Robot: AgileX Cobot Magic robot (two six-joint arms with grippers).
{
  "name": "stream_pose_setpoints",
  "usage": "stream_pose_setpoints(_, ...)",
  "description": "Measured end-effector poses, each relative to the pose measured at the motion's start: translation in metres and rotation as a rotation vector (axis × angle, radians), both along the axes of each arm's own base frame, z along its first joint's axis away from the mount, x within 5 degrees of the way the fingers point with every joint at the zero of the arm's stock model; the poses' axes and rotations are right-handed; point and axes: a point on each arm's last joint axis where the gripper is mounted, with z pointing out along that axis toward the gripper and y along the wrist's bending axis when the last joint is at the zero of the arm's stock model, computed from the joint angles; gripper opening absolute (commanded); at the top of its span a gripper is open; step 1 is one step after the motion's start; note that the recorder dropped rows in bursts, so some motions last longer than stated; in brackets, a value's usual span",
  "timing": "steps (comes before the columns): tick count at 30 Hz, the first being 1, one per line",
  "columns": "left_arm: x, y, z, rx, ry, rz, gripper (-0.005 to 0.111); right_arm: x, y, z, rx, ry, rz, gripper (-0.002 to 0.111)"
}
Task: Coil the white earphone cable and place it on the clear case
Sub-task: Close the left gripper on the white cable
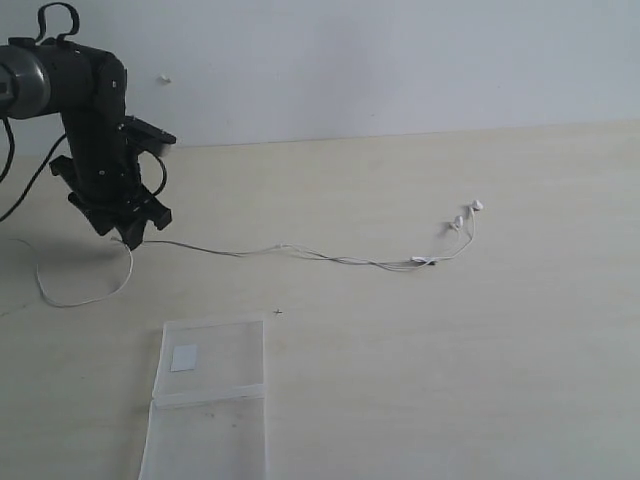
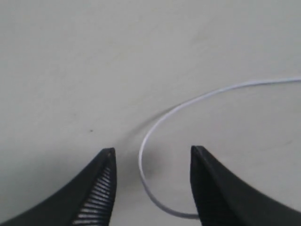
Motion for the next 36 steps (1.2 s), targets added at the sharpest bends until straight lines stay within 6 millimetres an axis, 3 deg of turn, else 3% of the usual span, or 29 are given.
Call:
stream_pose_setpoints(5, -0.0006, 0.0001, -0.0116, 0.003, 0.03, 0.001, 0.049, 0.0, 0.0, 0.0, 0.0, 0.0, 0.0, 0.0)
stream_pose_setpoints(28, -0.0053, -0.004, -0.0122, -0.043, 0.08, 0.026, 0.048, 0.0, 0.0, 0.0, 0.0, 0.0, 0.0, 0.0)
stream_pose_setpoints(36, -0.0071, -0.0078, -0.0124, -0.086, 0.099, 0.043, 0.026, 0.0, 0.0, 0.0, 0.0, 0.0, 0.0, 0.0)
